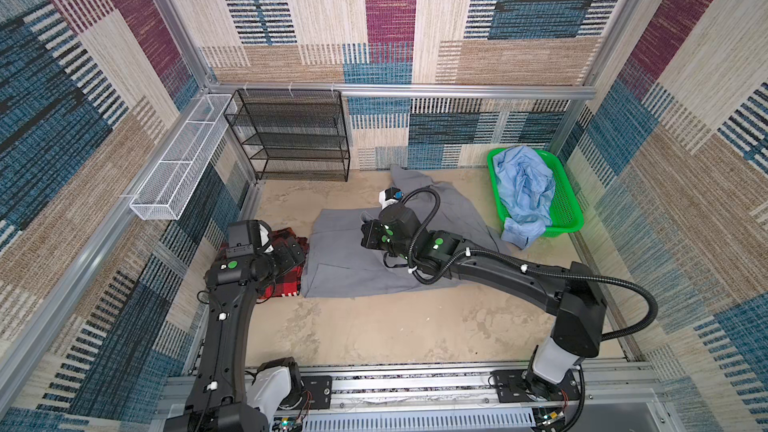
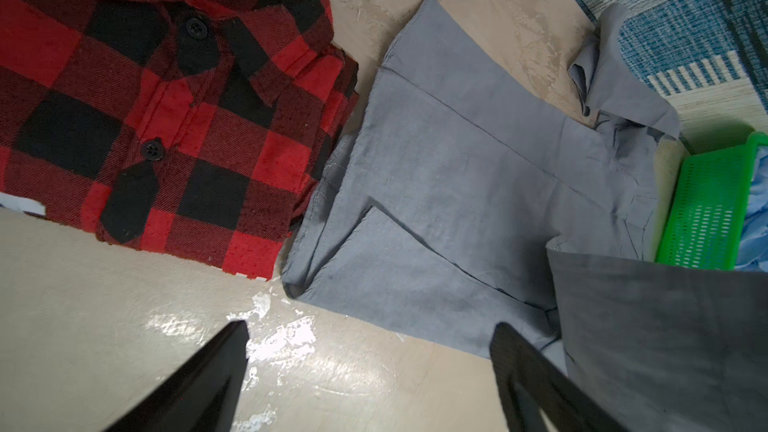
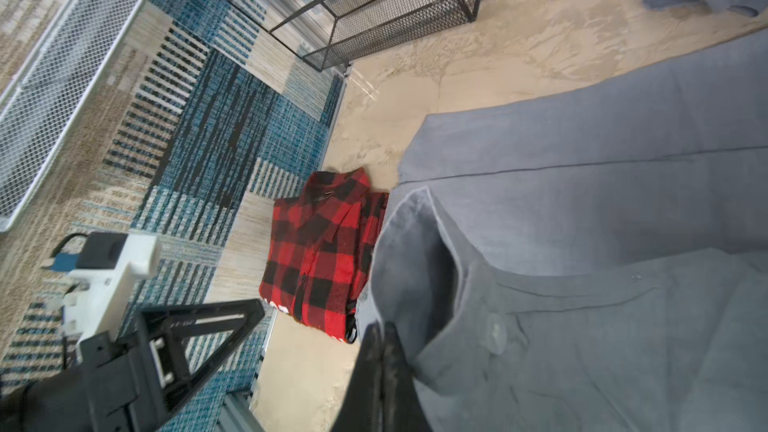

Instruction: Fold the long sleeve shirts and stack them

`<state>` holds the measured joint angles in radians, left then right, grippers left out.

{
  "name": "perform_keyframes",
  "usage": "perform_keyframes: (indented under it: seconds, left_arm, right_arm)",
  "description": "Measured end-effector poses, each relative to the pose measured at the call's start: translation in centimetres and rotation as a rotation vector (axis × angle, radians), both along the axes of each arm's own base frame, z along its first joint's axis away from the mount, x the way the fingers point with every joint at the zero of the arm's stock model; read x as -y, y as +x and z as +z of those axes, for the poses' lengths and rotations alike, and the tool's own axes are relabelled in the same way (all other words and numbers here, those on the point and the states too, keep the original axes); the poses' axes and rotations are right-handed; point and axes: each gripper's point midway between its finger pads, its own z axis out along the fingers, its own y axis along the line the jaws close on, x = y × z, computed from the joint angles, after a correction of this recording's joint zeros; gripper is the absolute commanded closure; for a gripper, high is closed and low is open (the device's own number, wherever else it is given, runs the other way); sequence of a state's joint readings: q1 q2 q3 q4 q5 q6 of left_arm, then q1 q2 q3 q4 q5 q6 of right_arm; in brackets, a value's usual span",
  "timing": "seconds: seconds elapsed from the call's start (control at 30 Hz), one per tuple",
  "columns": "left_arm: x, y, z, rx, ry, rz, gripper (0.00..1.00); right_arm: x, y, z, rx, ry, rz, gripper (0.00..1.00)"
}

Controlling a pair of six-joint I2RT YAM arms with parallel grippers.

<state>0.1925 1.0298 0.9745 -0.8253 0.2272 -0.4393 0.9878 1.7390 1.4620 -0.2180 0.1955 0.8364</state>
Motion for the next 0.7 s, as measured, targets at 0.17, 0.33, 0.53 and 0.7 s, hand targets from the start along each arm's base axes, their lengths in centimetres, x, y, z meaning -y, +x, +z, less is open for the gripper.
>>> perform_keyframes:
  seconds: [0.17,0.33,0.53,0.7]
  left_arm:
    - [-0.5,-0.1,0.1,0.001,0.015,0.017,0.06]
    - [-1.0,-0.1,0.2,0.001,0.033,0.036,0.06]
    - [-1.2,-0.2,0.3,0.007,0.035,0.043,0.06]
    - [-1.2,-0.2,0.3,0.005,0.035,0.043,0.06]
  right_arm:
    - [-1.4,0.3,-1.8,-0.017,-0.011,-0.017,1.0]
    - [-3.3,0.6,-3.2,-0.019,-0.028,-0.022,1.0]
    - [-5.7,0.9,-4.9,-0.033,-0.026,-0.018,1.0]
    - [-7.1,1.7,-5.8,-0.03,-0.027,-0.016,1.0]
